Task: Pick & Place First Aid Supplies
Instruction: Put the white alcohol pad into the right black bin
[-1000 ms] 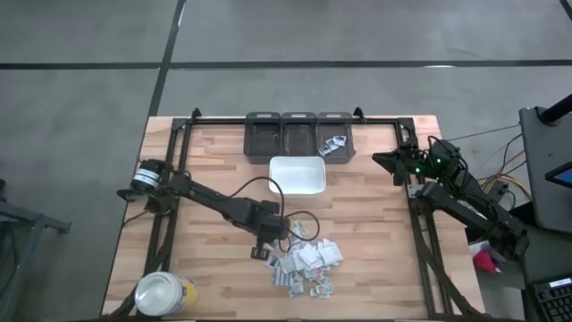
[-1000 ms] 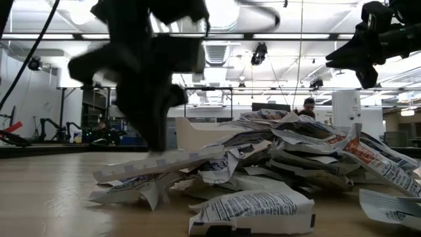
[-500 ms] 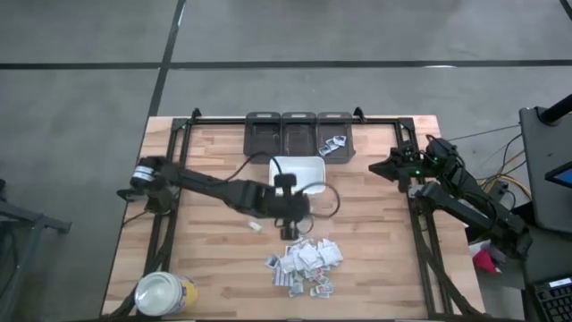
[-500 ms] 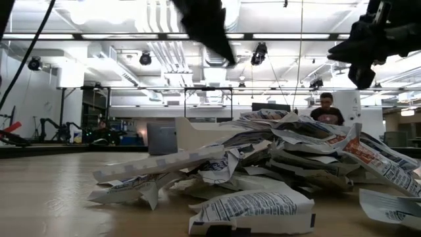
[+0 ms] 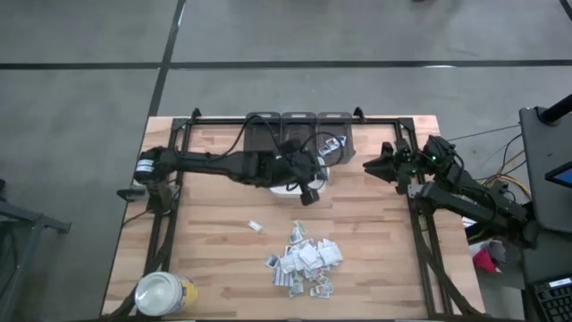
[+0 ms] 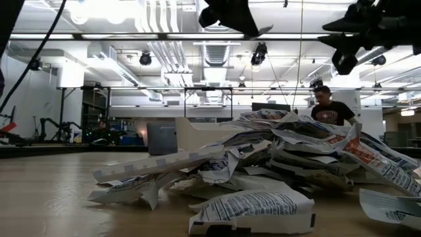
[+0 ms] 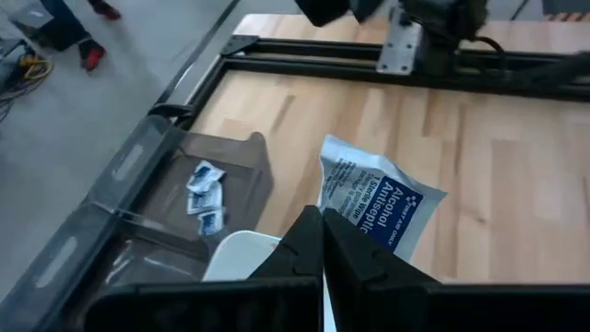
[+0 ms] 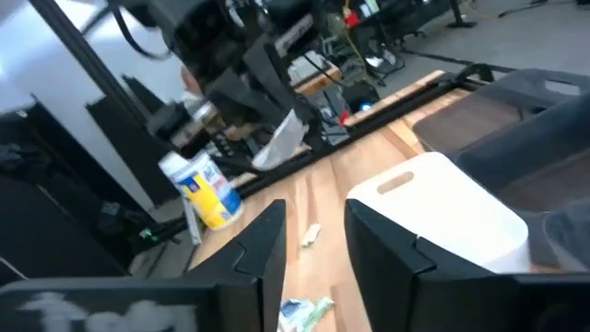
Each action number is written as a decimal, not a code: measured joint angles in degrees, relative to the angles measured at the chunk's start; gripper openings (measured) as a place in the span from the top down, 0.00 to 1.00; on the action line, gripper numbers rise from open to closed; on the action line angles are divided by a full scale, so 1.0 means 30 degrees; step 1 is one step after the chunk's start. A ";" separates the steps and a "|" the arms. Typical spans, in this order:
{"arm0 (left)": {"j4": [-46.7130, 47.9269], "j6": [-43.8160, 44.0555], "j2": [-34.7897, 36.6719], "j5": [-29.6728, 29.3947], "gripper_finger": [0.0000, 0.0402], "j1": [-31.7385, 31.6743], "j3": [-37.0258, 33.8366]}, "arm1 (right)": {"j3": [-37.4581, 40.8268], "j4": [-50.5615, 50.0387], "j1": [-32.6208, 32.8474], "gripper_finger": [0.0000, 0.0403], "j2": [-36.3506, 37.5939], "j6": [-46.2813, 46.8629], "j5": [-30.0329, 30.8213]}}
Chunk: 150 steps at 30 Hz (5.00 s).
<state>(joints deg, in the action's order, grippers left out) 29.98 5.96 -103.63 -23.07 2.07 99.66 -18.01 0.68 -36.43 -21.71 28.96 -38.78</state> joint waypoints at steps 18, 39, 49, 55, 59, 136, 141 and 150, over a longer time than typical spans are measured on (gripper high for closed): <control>-0.1218 -0.2037 -0.0007 -0.1131 1.00 -0.1684 -0.0058 | -0.4860 0.0844 0.2196 0.53 -0.8615 -0.4408 0.3047; -0.1143 -0.3442 -0.0007 -0.1865 1.00 -0.2567 -0.0155 | -1.0806 -0.1257 0.2182 0.47 -1.6349 -0.6239 0.3102; -0.1138 -0.3447 -0.0007 -0.1858 1.00 -0.2560 -0.0155 | -1.2563 -0.2144 0.2182 0.51 -1.7993 -0.6226 0.3106; -0.1129 -0.3440 -0.0007 -0.1865 1.00 -0.2567 -0.0155 | -1.3270 -0.3532 0.2182 0.67 -1.8630 -0.6804 0.3124; -0.1130 -0.3433 -0.0007 -0.1865 1.00 -0.2567 -0.0163 | -1.3299 -0.3583 0.2182 0.79 -1.8609 -0.6894 0.3131; -1.3099 0.1024 1.5607 0.1590 0.76 -0.3601 -2.2609 | -1.3821 -0.7400 -0.3035 0.97 -2.5195 -0.8940 0.8454; -1.3952 0.1699 1.7124 0.1636 0.76 -0.3601 -2.4261 | -1.3967 -0.7430 -0.3000 0.90 -2.5195 -0.9214 0.8434; -1.4302 0.2068 1.8279 0.1755 0.76 -0.3601 -2.5683 | -1.4246 -0.7604 -0.2984 0.75 -2.5055 -0.8761 0.8433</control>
<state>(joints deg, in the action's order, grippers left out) -12.93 12.16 -48.80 -17.81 -8.73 22.61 -60.75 -22.13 -45.39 -96.88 2.68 -13.48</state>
